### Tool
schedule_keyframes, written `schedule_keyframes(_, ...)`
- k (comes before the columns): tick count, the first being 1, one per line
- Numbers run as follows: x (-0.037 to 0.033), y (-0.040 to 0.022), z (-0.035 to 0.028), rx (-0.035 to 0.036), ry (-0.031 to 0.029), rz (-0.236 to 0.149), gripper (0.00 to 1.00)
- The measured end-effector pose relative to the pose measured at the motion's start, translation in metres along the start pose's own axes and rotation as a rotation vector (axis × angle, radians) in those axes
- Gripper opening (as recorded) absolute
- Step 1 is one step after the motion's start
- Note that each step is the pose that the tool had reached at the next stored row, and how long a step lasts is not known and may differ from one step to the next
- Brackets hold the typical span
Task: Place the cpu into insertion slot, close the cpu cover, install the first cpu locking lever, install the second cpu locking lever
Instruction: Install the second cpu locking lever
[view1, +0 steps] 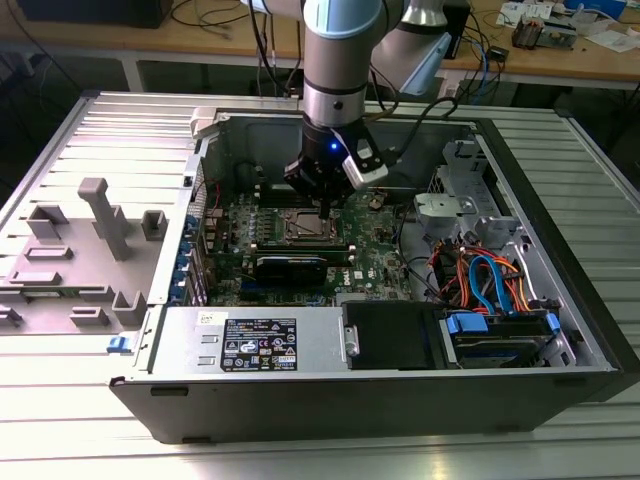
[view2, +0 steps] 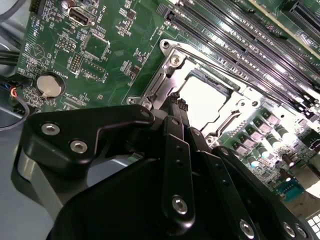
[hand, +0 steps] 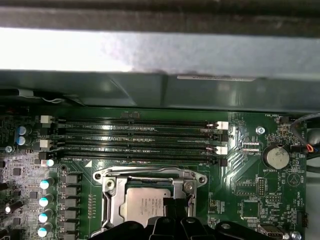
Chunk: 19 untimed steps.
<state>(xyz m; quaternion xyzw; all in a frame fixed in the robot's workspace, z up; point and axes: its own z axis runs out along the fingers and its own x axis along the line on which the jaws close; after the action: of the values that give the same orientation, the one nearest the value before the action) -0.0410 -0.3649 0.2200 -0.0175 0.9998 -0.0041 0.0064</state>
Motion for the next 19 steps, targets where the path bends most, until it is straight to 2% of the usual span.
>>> schedule_keyframes(10,0.0001,-0.0022,-0.0006,-0.0001,0.0,0.0,0.11)
schedule_keyframes(12,0.0003,-0.009,-0.0005,-0.0001,0.0,0.0,0.11)
schedule_keyframes(19,0.0003,-0.0095,-0.0005,0.0,0.0,0.0,0.11)
